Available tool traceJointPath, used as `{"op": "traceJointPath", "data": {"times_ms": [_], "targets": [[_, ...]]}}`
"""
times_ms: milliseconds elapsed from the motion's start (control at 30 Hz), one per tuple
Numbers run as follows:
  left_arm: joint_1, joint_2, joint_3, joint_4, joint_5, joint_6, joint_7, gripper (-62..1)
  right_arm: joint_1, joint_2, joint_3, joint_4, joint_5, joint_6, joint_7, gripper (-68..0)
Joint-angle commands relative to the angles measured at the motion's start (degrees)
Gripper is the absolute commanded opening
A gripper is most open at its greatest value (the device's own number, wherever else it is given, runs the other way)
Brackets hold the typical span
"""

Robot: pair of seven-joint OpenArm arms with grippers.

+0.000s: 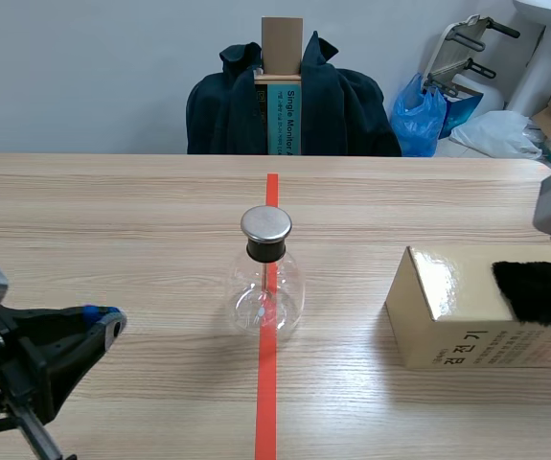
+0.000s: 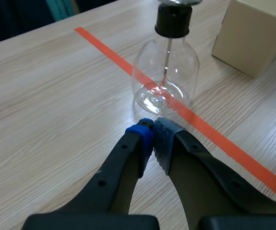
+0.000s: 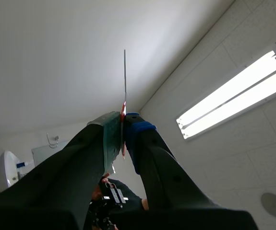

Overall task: Do the electroscope experiment.
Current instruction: 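Bring the plate to the electroscope and point at the metal foil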

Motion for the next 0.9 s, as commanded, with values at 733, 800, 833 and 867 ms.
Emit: {"op": "traceJointPath", "data": {"times_ms": [733, 800, 833, 867], "targets": [[-25.6, 3.4, 17.9, -22.5, -0.2, 0.7, -6.4, -57.7, 0.0, 0.1, 0.4, 1.0, -0.2, -3.3, -2.0, -66.7], [-26.5, 4.0, 18.2, -23.9, -0.2, 1.0, -6.4, -57.7, 0.0, 0.1, 0.4, 1.0, -0.2, -3.3, -1.9, -66.7], [-26.9, 4.3, 18.2, -24.5, -0.2, 1.2, -6.4, -57.7, 0.0, 0.1, 0.4, 1.0, -0.2, -3.3, -1.9, -66.7], [-27.2, 4.6, 18.2, -25.2, -0.2, 1.3, -6.4, -57.7, 0.0, 0.1, 0.4, 1.0, -0.2, -3.3, -1.9, -66.7]]}}
